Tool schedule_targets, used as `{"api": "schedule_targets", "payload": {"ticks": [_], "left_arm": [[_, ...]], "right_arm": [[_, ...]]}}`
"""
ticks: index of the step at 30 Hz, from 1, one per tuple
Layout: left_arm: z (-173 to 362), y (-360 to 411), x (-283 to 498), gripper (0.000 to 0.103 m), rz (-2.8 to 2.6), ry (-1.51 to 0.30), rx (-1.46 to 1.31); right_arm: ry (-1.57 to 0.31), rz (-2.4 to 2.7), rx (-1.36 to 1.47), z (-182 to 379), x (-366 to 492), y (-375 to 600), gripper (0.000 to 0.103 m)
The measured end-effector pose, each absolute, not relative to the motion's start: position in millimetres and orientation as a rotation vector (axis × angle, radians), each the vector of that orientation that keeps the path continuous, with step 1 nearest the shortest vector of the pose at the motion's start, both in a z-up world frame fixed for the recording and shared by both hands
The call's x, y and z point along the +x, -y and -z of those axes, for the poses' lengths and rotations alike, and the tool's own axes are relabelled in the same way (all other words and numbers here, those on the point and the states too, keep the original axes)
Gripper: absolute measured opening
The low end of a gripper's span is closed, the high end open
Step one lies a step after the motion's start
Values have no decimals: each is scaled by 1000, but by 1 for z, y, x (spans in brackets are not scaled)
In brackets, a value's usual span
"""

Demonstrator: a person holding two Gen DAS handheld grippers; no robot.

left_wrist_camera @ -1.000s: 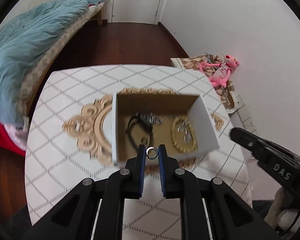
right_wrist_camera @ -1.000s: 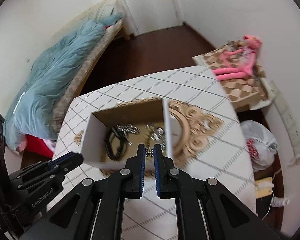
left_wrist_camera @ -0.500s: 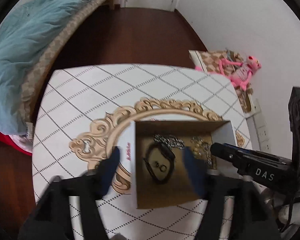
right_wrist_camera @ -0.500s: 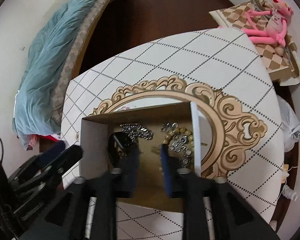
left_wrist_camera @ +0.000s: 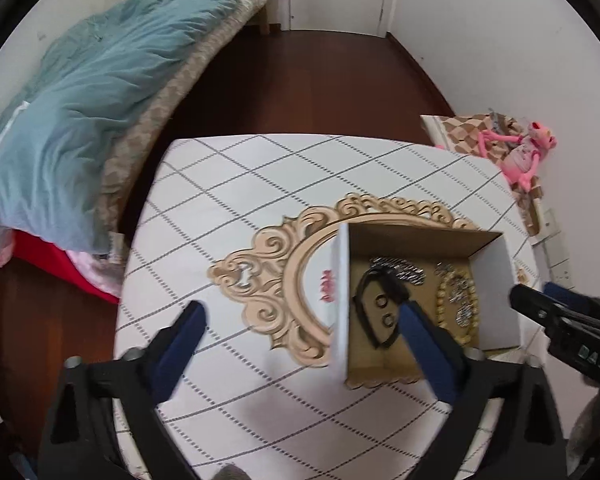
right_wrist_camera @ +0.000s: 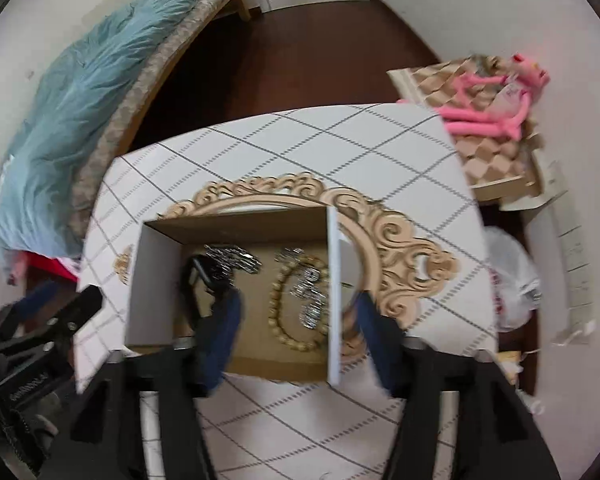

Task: Organize jewelry
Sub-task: 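Carry the gold earring and black ring into the box and open both tools, then lift both tools up and away from the box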

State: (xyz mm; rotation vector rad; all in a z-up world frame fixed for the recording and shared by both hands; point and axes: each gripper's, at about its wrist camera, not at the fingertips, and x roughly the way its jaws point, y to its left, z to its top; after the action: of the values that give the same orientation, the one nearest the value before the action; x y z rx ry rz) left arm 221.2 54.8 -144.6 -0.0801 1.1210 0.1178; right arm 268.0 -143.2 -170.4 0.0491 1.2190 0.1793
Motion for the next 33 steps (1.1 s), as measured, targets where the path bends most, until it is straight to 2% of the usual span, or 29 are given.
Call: {"api": "schedule_targets", "payload": {"ticks": [2, 4, 14, 33], "left_arm": [[146, -55, 214, 103, -135, -1128, -69], [147, -54, 209, 103, -145, -1142, -69], [115, -45, 176, 103, -157, -1099, -61], [-25, -29, 77, 103, -132, -859, -60]], "right_arm": [[-1209, -153, 6, 169, 259, 142, 94], [-1208, -114, -26, 169, 251, 142, 98], [-1159, -51, -50, 142, 212, 154, 98], [-850, -64, -46, -21, 91, 160, 99]]}}
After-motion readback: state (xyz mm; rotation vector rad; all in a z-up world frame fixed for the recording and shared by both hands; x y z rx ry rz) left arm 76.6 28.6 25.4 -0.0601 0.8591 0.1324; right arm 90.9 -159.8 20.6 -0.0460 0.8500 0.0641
